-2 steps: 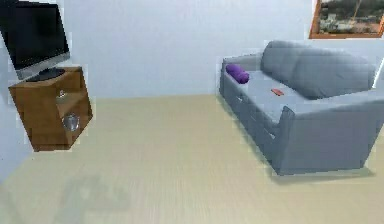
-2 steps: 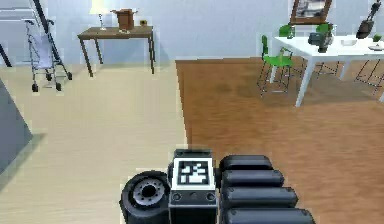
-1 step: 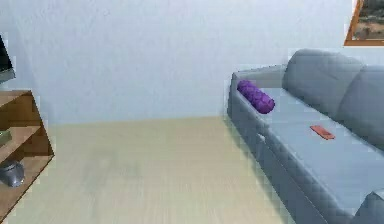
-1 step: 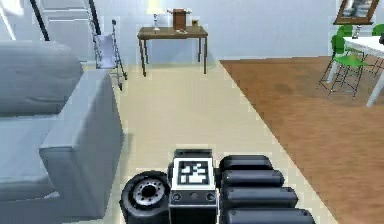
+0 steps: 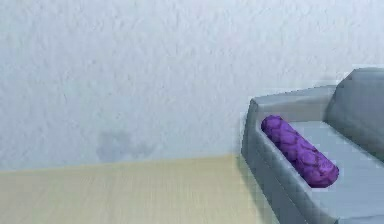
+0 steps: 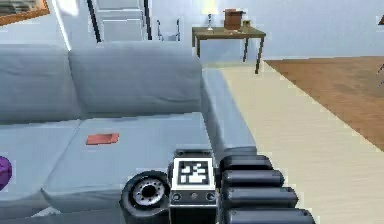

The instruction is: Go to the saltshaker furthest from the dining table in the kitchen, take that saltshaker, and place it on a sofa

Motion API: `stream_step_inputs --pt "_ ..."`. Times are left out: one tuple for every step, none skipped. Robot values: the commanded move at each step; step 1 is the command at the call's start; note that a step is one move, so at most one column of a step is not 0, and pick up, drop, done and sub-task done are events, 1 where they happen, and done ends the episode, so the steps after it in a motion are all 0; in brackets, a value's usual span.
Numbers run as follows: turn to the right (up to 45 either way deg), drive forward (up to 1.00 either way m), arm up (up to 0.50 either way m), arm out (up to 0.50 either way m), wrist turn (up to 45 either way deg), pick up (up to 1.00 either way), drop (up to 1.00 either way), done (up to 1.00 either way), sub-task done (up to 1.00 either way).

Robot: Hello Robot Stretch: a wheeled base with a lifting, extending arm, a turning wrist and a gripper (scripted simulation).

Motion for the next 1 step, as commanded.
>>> stream_step_inputs --pt "0.0 0.75 0.0 0.0 0.0 0.0 0.0 0.0 0.0"
